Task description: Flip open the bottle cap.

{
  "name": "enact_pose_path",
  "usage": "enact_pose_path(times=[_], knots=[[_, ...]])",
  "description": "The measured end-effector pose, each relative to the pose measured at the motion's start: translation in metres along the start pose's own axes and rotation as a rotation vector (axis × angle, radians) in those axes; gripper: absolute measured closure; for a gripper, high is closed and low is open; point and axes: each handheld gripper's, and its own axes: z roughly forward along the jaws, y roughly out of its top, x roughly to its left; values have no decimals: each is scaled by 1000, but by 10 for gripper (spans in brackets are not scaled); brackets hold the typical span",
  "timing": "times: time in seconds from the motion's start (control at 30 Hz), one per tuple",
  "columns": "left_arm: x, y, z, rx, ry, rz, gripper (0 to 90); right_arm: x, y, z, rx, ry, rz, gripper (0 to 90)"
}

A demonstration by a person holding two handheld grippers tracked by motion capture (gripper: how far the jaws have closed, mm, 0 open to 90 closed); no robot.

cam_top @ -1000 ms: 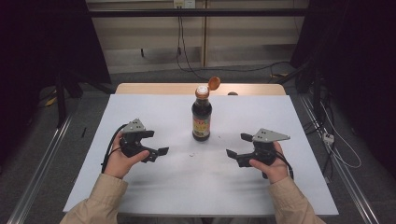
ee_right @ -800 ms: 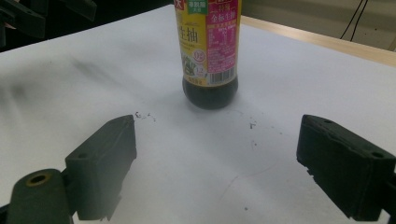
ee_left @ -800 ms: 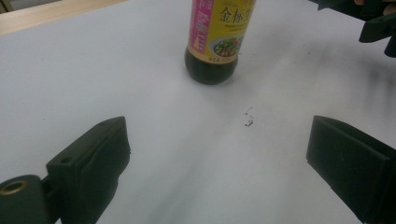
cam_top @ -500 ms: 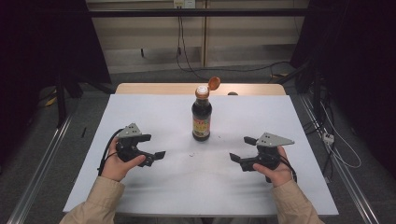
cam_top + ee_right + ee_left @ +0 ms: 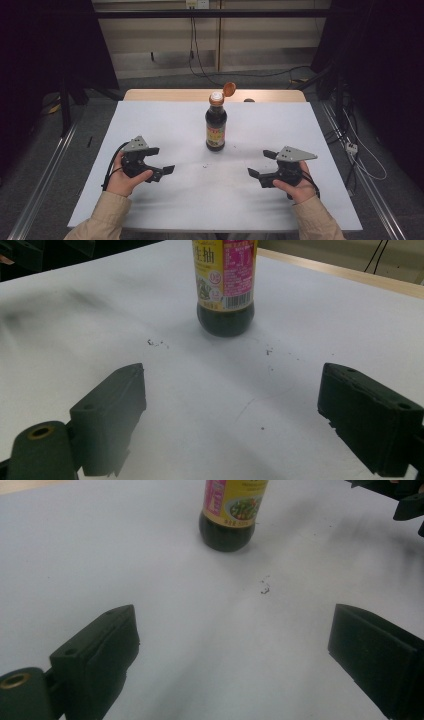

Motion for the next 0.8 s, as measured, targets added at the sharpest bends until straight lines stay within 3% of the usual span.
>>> enact_pose_path(times=[0.13,0.4,0.8], knots=[[-1,-3,-2,3,26,3,58,0,-1,-2,2,-4,-4,117],[0,-8,-4,25,12,7,59,-1,-6,-10,-1,-11,4,117],[-2,-14,-12,7,21,3,61,0,-13,-18,8,-20,2,117]])
